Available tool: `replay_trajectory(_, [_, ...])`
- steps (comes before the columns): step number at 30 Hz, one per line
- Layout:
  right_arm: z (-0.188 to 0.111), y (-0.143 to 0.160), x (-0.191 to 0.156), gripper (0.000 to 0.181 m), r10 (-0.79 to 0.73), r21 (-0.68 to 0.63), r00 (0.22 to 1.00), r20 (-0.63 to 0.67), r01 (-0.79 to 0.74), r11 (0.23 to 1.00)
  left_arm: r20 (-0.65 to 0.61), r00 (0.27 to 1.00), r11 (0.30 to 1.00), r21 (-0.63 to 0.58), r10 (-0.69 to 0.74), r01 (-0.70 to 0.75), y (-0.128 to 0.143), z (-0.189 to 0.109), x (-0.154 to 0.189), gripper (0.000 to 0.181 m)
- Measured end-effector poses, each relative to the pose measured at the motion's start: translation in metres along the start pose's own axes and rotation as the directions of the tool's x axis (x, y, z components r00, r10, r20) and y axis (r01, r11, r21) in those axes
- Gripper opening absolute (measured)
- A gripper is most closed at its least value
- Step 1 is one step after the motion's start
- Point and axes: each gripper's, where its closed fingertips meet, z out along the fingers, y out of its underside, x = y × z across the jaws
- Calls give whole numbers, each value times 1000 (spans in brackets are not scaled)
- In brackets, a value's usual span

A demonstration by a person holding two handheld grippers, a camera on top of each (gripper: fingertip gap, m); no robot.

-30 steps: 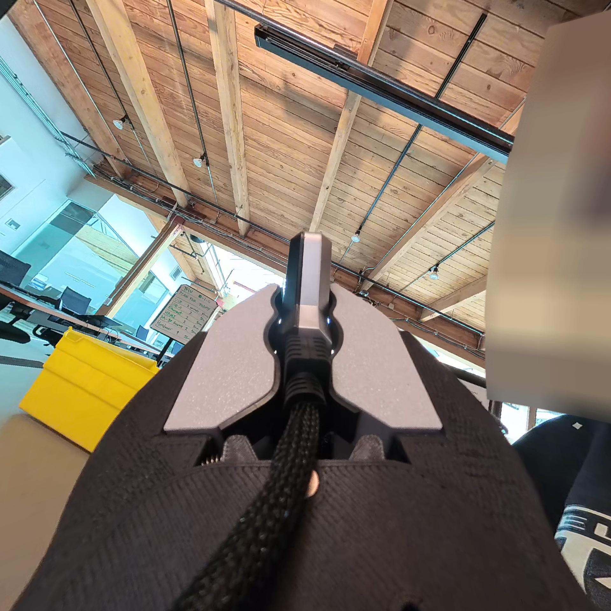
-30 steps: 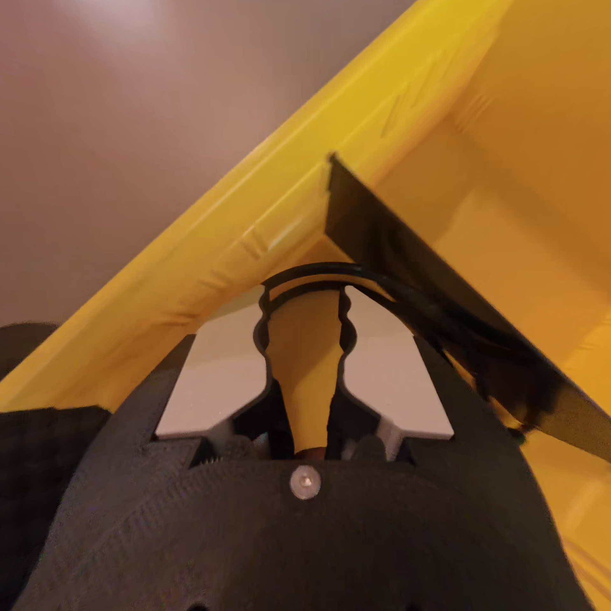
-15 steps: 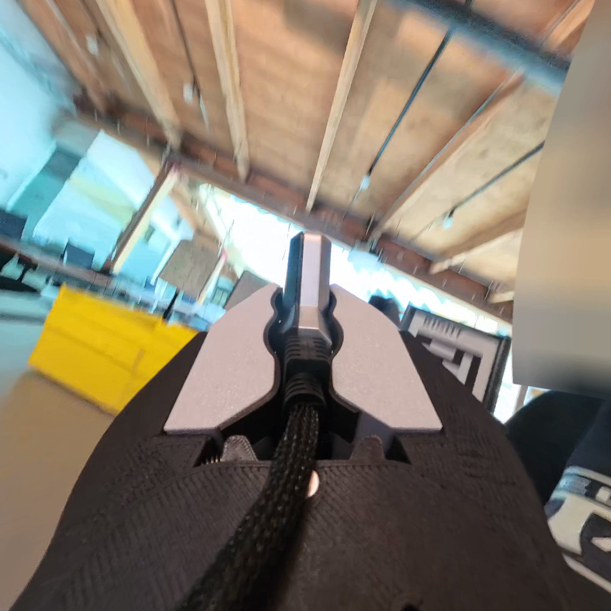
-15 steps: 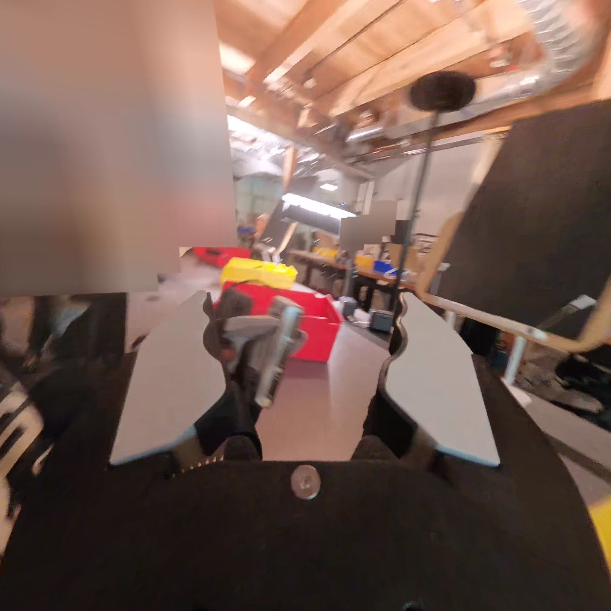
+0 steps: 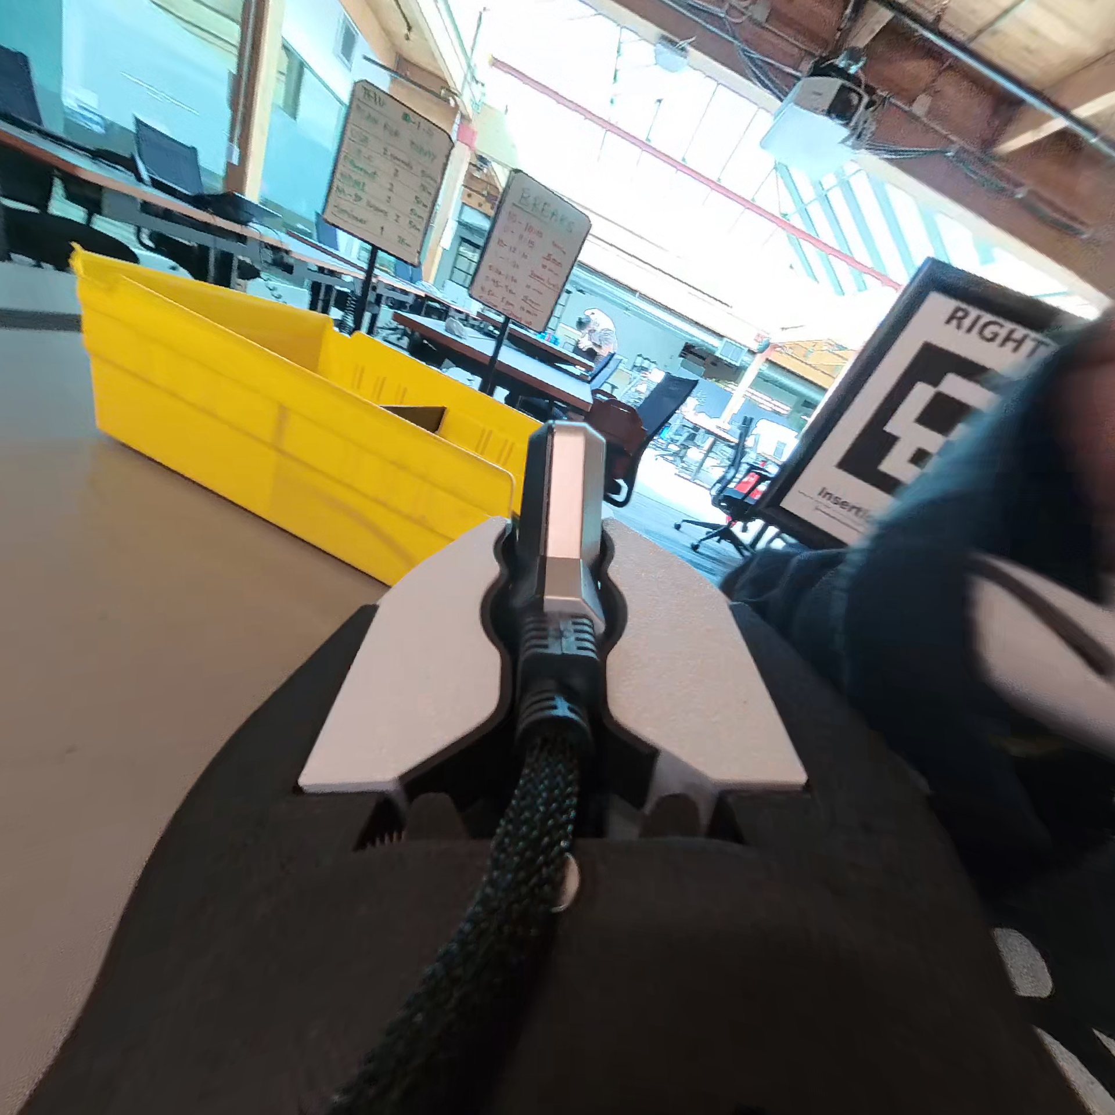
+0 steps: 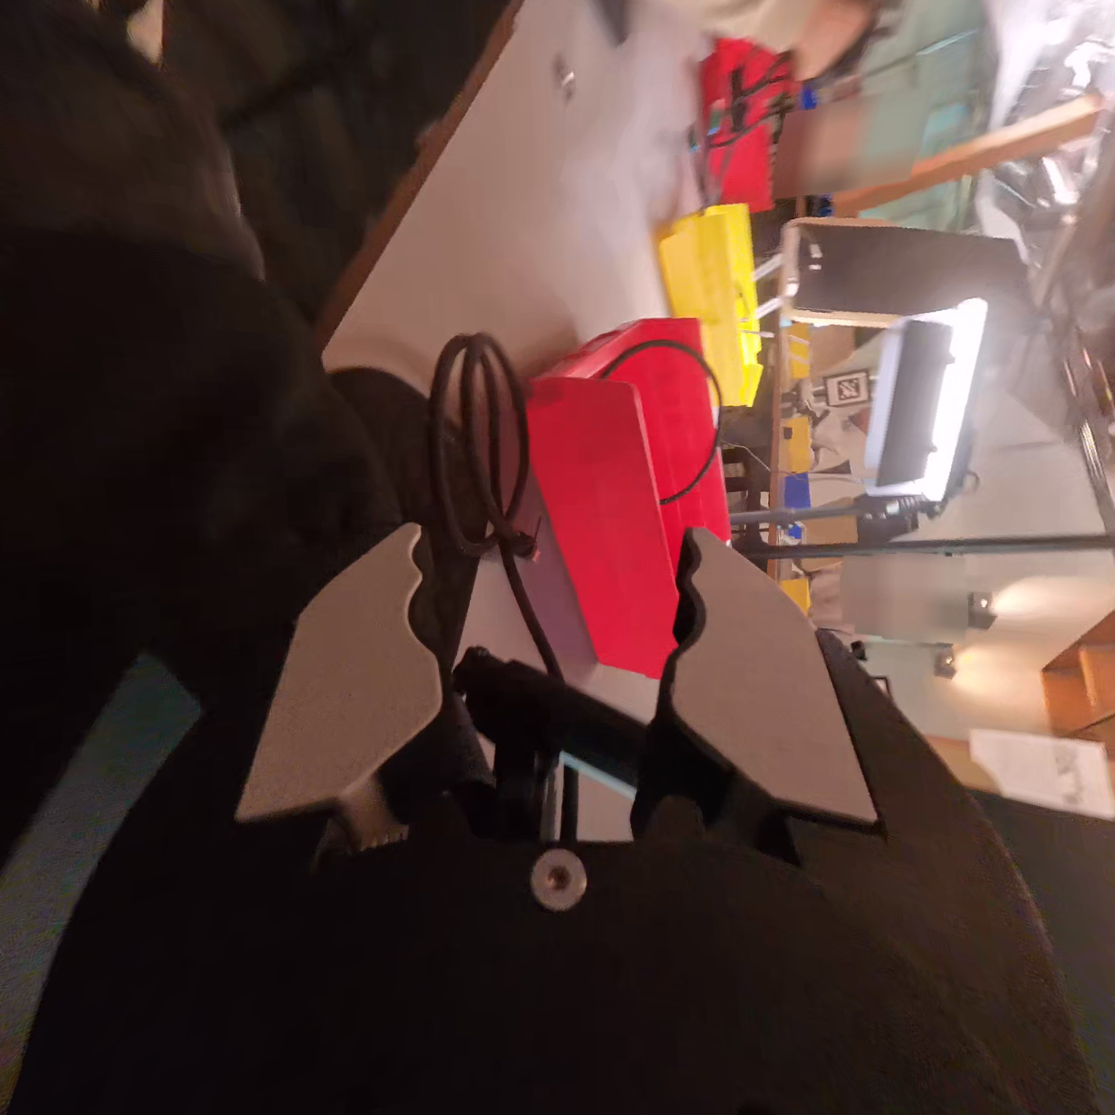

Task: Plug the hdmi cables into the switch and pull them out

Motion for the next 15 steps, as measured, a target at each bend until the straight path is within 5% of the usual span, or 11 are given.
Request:
replay_trajectory(5, [45, -1, -21, 68, -64, -27, 972, 226, 71, 997, 3, 998, 998, 26, -58, 58, -3, -3, -4, 23])
replay_trajectory(8, [45, 0, -8, 66, -21, -25, 976, 216, 27, 999, -32, 997, 996, 55, -74, 76, -7, -4, 0, 24])
replay_trajectory(12, [-10, -5, 35, 71, 249, 145, 968, 5, -247, 958, -28, 998, 993, 106, -57, 59, -16, -9, -2, 24])
replay_trajectory(15, [-88, 25, 71, 73, 546, 368, 804, -237, -446, 816, -85, 996, 988, 147, -37, 49, -23, -12, 7, 24])
